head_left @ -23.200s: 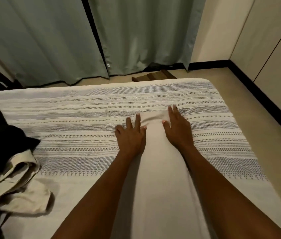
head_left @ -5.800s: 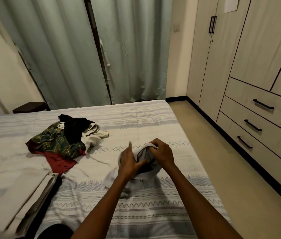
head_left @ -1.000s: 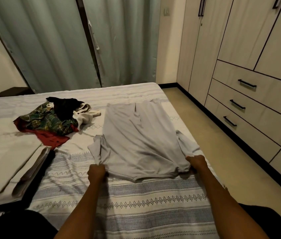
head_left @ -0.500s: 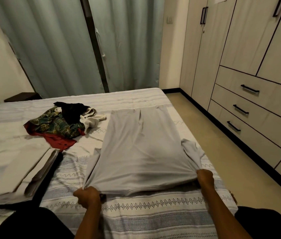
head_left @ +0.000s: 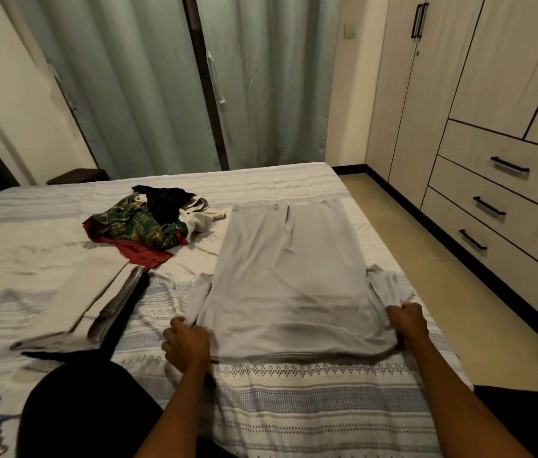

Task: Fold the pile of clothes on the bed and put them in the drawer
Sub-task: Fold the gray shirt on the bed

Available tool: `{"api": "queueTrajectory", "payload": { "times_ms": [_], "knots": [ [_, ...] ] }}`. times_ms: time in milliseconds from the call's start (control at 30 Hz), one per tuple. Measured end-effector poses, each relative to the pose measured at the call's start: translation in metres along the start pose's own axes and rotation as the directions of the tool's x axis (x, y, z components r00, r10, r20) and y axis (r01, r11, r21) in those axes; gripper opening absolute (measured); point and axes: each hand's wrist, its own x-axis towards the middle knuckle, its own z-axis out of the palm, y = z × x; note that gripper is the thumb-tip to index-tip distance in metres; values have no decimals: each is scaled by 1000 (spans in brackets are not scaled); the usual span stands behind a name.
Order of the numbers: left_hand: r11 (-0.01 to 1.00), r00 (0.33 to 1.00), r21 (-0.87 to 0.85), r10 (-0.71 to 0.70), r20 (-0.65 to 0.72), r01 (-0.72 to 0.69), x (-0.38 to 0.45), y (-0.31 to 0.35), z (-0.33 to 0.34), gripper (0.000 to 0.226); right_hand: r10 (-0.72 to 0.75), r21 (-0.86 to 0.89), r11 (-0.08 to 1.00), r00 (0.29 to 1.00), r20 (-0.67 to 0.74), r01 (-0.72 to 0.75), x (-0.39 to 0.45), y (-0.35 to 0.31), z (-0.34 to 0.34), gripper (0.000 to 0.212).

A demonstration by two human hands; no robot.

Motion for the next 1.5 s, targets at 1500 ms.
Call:
{"api": "queueTrajectory", "payload": {
  "times_ms": [1500],
  "knots": [
    [365,25,-454,800,599,-813,-167,301,301,33,111,432,896,895,-433,98,57,35,-41,41]
  ]
}}
